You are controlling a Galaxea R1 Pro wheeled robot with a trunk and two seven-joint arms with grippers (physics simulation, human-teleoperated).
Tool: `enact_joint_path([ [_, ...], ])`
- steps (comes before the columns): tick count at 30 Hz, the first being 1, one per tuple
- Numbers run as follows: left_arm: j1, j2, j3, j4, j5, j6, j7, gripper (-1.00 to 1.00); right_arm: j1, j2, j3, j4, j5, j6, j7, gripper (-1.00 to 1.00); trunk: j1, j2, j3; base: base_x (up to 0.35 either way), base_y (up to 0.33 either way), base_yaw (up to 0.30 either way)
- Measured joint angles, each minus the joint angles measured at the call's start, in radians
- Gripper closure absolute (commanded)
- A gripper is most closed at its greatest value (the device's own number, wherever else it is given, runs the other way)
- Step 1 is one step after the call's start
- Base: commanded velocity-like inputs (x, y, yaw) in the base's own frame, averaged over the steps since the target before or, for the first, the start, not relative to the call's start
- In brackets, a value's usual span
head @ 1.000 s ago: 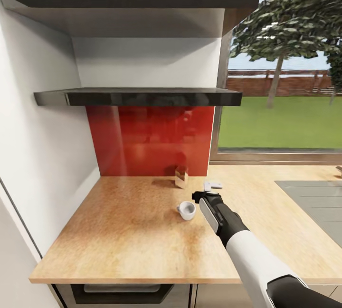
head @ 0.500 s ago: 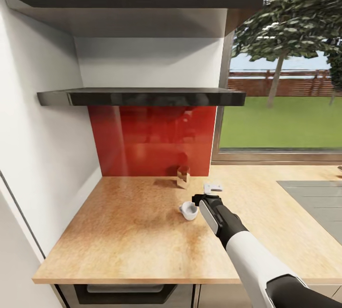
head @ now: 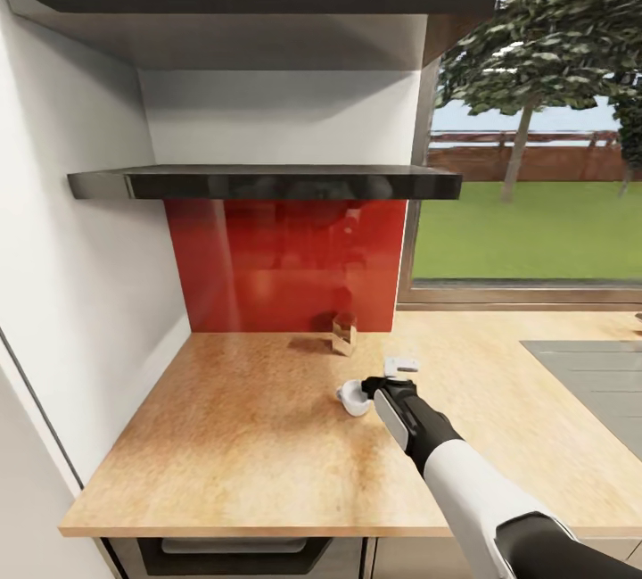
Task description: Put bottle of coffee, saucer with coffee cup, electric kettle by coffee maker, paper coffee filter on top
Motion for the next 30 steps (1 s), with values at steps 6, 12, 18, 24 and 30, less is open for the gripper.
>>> enact_joint_path([
  [6, 0.000, 0.000, 0.000, 0.000, 0.000, -0.003, 0.001, -1.00, 0.000, 0.000, 0.000, 0.009, 0.000, -0.010, 0.001, -1.00, 0.000, 0.000, 0.000, 0.044, 0.000, 0.000],
  [12, 0.000, 0.000, 0.000, 0.000, 0.000, -0.003, 0.001, -1.00, 0.000, 0.000, 0.000, 0.012, 0.000, -0.012, 0.001, -1.00, 0.000, 0.000, 0.000, 0.002, 0.000, 0.000],
  [18, 0.000, 0.000, 0.000, 0.000, 0.000, -0.003, 0.002, -1.00, 0.000, 0.002, 0.000, 0.015, -0.002, -0.012, 0.001, -1.00, 0.000, 0.000, 0.000, 0.000, 0.062, 0.000],
  [24, 0.000, 0.000, 0.000, 0.000, 0.000, -0.004, 0.001, -1.00, 0.001, 0.002, 0.000, 0.015, -0.001, -0.012, 0.001, -1.00, 0.000, 0.000, 0.000, 0.000, 0.029, 0.000],
  [30, 0.000, 0.000, 0.000, 0.001, 0.000, -0.003, 0.001, -1.00, 0.001, 0.002, -0.001, 0.051, -0.002, -0.022, 0.000, -1.00, 0.000, 0.000, 0.000, 0.000, 0.001, 0.000],
])
